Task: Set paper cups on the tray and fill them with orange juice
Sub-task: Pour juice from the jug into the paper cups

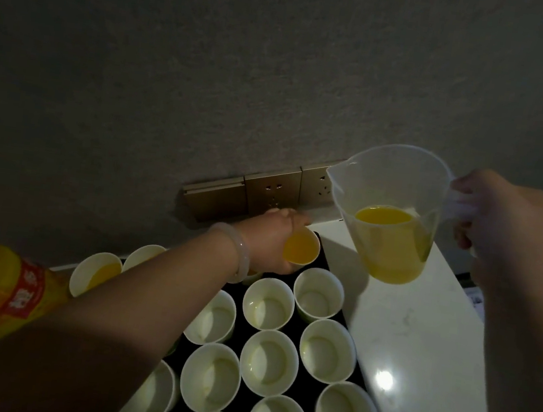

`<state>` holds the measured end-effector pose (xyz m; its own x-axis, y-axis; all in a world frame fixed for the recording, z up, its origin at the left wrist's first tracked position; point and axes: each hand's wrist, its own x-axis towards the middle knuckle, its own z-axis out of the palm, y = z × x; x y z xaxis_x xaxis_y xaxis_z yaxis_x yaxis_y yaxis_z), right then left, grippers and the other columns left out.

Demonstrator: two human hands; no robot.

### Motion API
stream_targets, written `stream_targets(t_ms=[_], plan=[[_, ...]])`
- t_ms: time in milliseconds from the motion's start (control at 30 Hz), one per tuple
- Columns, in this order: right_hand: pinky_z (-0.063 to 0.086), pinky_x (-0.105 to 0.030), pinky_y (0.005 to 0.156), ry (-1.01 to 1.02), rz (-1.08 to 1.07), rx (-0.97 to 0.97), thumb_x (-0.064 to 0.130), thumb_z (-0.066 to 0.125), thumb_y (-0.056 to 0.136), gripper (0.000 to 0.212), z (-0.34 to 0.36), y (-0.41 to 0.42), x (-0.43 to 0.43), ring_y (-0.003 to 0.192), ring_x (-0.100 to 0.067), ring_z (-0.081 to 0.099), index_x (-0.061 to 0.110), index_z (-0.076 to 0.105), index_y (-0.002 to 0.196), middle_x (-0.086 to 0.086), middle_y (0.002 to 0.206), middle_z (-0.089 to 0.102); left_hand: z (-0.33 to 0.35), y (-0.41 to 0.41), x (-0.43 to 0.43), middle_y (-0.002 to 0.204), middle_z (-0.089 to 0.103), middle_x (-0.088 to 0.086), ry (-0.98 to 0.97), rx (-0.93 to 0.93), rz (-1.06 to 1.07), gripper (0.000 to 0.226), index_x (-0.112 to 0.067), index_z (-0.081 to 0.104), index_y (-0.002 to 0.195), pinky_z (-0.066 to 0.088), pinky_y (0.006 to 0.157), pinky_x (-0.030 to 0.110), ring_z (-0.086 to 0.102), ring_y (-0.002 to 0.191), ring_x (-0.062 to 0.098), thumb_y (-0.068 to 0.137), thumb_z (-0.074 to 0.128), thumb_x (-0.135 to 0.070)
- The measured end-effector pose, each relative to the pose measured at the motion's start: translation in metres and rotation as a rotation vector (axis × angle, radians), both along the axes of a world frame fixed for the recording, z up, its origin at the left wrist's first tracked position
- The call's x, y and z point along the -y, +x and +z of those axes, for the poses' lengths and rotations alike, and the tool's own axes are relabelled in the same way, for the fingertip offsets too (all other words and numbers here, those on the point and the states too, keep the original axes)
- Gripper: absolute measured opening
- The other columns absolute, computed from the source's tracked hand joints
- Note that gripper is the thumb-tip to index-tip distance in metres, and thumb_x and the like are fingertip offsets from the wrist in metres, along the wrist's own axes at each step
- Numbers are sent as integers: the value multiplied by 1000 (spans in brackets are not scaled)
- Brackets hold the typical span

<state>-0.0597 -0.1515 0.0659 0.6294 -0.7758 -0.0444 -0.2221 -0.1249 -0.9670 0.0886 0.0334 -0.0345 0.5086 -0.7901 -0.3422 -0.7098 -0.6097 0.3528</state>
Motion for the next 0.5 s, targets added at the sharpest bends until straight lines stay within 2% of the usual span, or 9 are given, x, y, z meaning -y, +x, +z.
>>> stream_targets(t_ms=[100,267,400,500], plan=[[28,-11,32,-40,-32,-48,17,54,86,17,-2,3,-1,31,-7,41,10,60,71,0,48,51,-4,2,-1,149,29,5,15,3,-24,85,-21,27,147,31,111,35,29,137,24,77,75,-24],[34,-9,35,33,-25,-15,22,57,88,16,-4,3,-3,32,-3,43,17,58,73,11,39,49,-10,8,-1,146,33,4,17,-9,-37,81,-21,34,144,35,109,36,37,132,24,74,76,-20],[34,-9,34,26,-27,-17,21,57,89,14,-4,4,-6,31,-1,43,15,58,76,-1,58,50,-11,12,-3,149,31,3,41,22,-57,86,-23,30,146,34,110,40,35,135,23,74,78,-25],[34,-9,35,30,-29,-15,21,57,89,12,-2,5,-8,32,-1,43,14,59,80,-3,62,49,-11,12,-3,151,30,2,52,37,-67,94,-22,25,149,33,111,41,32,138,23,72,79,-33]])
